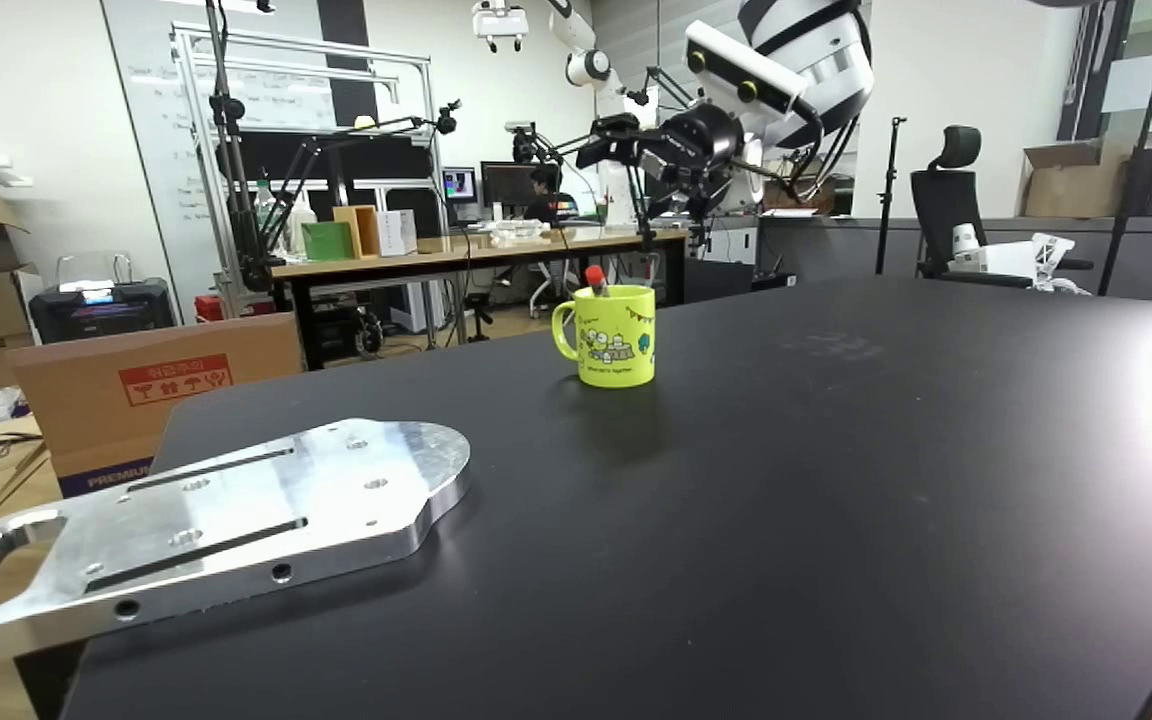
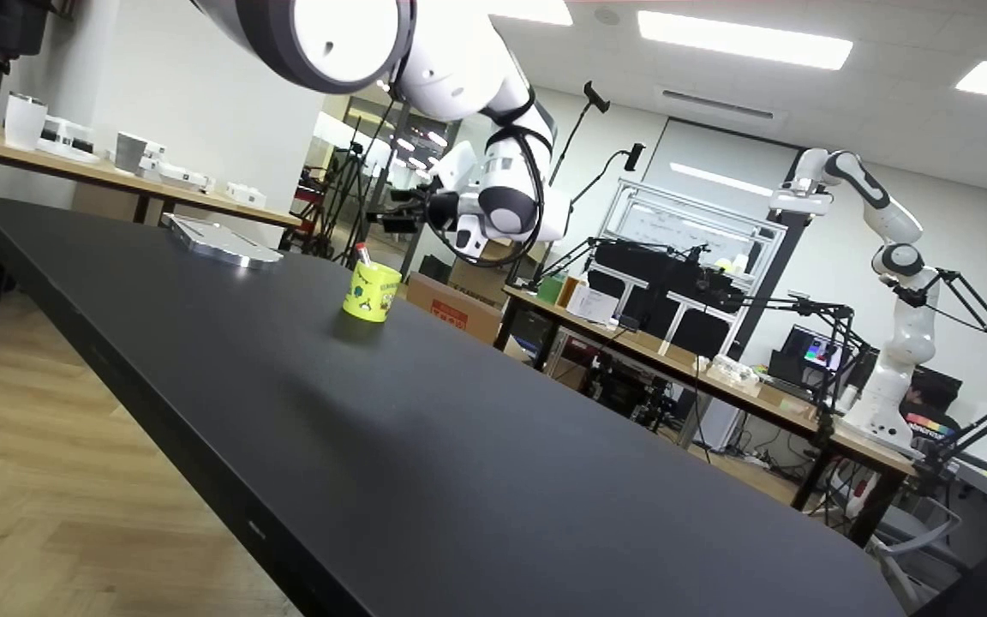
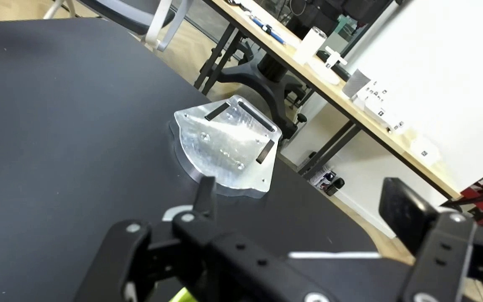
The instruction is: Put the marker in the cup
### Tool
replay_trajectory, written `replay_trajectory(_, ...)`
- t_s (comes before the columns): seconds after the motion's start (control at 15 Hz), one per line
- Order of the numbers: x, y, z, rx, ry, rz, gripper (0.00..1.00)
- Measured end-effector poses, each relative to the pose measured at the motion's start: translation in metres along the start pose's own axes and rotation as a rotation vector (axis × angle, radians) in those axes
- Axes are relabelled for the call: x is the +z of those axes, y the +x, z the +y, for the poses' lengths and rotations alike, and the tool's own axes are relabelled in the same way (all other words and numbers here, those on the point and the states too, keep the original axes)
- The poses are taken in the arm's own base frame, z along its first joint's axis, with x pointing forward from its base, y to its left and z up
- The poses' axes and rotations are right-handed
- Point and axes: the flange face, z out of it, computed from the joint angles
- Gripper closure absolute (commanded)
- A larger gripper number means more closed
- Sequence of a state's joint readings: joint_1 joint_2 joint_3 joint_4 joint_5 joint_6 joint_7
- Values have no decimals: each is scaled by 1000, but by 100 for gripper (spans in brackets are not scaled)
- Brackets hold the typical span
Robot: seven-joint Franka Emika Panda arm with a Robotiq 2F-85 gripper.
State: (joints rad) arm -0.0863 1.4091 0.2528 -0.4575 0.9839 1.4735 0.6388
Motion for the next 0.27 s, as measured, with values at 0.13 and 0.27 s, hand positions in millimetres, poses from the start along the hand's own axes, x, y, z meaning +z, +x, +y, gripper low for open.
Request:
replay_trajectory(0.13, -3, -8, -5, -12, -8, -4, 0)
replay_trajectory(0.27, -3, -9, -6, -13, -9, -5, 0)
